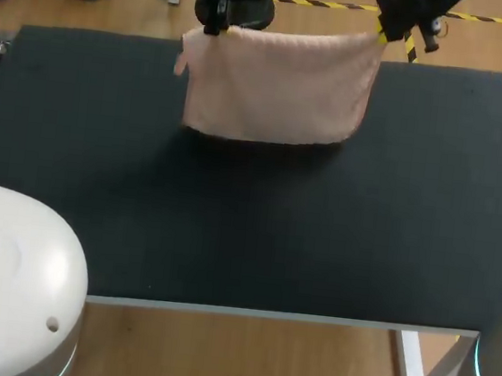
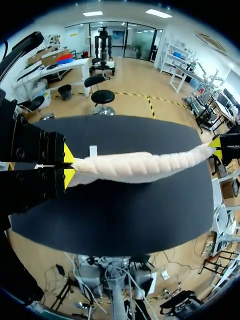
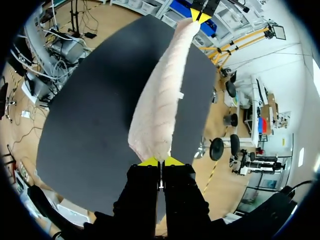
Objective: Fold the towel
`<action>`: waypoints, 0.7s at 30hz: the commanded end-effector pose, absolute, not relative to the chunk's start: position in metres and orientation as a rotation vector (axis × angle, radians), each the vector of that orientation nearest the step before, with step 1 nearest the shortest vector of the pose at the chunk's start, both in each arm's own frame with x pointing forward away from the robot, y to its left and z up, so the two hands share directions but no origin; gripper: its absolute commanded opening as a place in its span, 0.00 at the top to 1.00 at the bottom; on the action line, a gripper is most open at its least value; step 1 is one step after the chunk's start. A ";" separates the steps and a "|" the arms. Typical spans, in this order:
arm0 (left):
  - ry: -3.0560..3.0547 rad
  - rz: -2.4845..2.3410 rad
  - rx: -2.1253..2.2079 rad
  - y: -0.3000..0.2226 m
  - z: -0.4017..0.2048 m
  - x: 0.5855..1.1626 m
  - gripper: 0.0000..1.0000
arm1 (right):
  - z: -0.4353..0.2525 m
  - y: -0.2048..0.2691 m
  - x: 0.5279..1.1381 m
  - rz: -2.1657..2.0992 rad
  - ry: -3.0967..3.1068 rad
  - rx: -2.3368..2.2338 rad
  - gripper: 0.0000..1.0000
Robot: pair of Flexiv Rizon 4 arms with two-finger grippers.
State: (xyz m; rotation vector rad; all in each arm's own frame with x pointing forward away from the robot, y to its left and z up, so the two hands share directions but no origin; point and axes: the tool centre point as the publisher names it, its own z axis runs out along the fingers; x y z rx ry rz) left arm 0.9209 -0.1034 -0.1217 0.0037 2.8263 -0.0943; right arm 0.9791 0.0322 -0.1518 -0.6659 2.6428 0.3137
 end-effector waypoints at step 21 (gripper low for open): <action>3.188 -0.054 -0.286 -0.101 -0.281 0.943 1.00 | -0.304 0.037 0.999 0.227 2.946 -0.457 1.00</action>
